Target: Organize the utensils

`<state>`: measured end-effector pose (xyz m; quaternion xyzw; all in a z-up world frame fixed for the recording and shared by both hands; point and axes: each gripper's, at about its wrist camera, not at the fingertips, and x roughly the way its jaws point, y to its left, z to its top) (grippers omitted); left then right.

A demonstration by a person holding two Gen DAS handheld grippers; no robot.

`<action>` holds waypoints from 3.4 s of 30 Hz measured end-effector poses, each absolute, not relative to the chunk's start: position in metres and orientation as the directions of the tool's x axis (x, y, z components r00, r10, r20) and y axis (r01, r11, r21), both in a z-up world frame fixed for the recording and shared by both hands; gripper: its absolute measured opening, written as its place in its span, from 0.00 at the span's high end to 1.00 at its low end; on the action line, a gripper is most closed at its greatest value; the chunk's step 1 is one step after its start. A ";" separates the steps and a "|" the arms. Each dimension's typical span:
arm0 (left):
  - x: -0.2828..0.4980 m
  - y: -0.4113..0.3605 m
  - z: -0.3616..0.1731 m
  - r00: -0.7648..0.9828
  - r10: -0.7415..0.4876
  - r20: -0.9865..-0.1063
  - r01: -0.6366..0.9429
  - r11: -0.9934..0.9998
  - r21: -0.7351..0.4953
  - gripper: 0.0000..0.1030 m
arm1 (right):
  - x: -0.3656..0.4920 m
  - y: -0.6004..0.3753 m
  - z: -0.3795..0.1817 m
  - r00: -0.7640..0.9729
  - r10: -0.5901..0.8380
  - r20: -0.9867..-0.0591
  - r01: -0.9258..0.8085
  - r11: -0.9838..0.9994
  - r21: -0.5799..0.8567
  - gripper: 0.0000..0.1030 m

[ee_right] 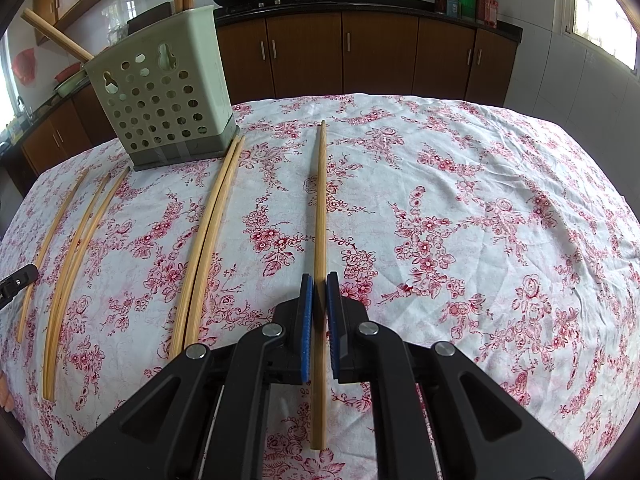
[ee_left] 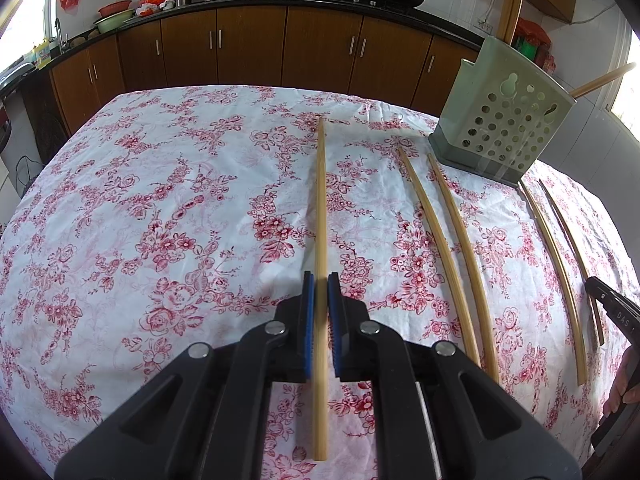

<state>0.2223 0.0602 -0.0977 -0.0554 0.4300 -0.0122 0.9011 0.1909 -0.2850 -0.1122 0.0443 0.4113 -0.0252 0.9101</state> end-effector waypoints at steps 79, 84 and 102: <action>0.290 -0.043 0.110 0.872 -0.284 -0.399 0.267 0.959 -0.099 0.85 | 0.217 -0.242 0.080 0.975 0.132 -0.181 -0.097 0.977 0.190 0.80; 0.266 -0.032 0.119 0.891 -0.275 -0.362 0.253 0.961 -0.109 0.78 | 0.191 -0.253 0.091 0.979 0.120 -0.162 -0.090 0.979 0.183 0.79; 0.201 0.027 -0.058 0.677 -0.166 -0.717 0.084 0.985 -0.149 0.75 | 0.173 -0.244 -0.103 0.598 0.225 -0.769 -0.093 0.973 0.213 0.86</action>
